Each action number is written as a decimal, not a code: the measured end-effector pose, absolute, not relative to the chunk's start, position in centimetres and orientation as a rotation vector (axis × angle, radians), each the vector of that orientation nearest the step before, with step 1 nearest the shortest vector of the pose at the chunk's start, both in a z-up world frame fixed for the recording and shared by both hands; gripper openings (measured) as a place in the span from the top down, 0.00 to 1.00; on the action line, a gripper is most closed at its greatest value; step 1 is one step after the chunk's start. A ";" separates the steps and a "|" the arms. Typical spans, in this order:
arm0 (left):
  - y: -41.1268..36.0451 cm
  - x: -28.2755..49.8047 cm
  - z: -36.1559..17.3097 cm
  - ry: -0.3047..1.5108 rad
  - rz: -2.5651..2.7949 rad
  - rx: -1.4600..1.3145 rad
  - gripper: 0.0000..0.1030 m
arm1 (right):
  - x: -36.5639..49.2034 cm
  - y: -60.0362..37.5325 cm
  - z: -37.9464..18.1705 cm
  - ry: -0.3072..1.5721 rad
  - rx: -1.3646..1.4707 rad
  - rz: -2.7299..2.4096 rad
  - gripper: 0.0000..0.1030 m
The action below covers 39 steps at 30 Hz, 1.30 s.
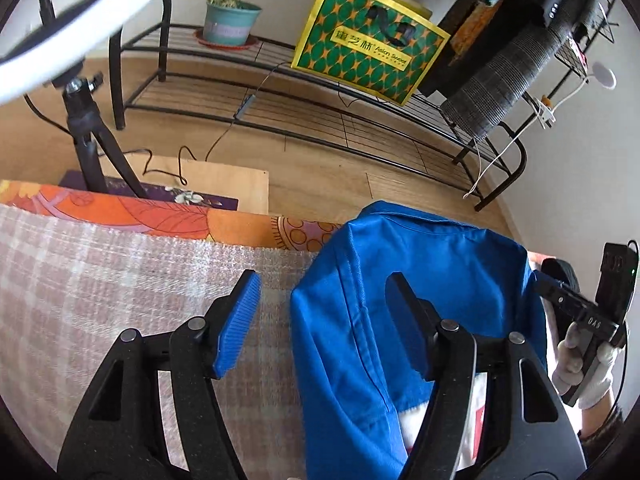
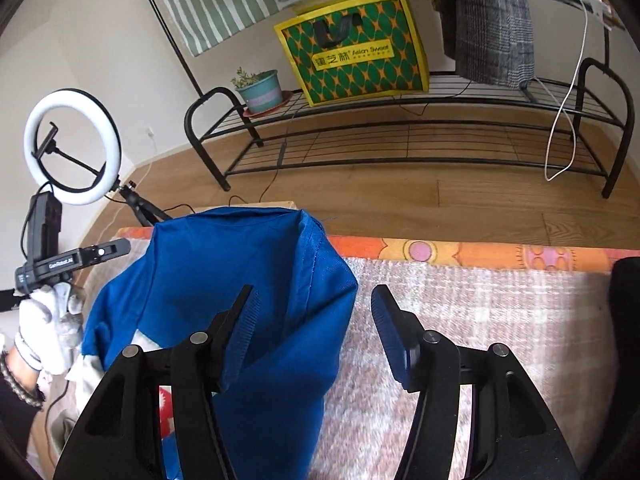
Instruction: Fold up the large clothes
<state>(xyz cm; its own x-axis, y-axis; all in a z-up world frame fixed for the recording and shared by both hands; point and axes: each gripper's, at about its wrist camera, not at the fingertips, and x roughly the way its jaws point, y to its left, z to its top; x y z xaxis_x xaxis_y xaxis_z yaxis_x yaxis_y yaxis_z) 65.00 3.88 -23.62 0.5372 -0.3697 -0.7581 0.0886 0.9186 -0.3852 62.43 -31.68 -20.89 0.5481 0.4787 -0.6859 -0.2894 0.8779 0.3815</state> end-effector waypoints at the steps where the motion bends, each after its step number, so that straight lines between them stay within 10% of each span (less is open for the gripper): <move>1: 3.8 65.3 -24.1 0.975 -0.278 -0.325 0.35 | 62.7 -31.4 -21.2 0.883 0.230 0.462 0.44; 10: 1.2 66.6 -25.8 1.018 -0.348 -0.269 0.35 | 64.8 -28.9 -23.0 0.920 0.208 0.483 0.44; 13: 0.3 66.8 -25.9 1.025 -0.324 -0.207 0.60 | 65.0 -28.0 -23.1 0.935 0.165 0.492 0.45; 14: 0.0 66.8 -25.8 1.025 -0.308 -0.188 0.80 | 65.0 -27.9 -23.1 0.934 0.153 0.489 0.58; 17: -0.9 66.3 -25.4 1.009 -0.295 -0.156 0.93 | 64.9 -27.6 -22.9 0.933 0.124 0.459 0.93; 39: -1.5 55.4 -10.6 0.731 -0.310 -0.160 0.96 | 54.9 -27.8 -9.1 0.677 0.040 0.461 0.99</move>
<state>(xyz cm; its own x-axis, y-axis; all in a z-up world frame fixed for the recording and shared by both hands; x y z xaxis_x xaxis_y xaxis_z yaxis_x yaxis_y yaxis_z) 55.44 -1.52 -10.62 0.7014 -0.3323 -0.6305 0.2216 0.9425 -0.2502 54.92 -27.81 -9.06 0.6831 0.4238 -0.5948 -0.3984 0.8988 0.1828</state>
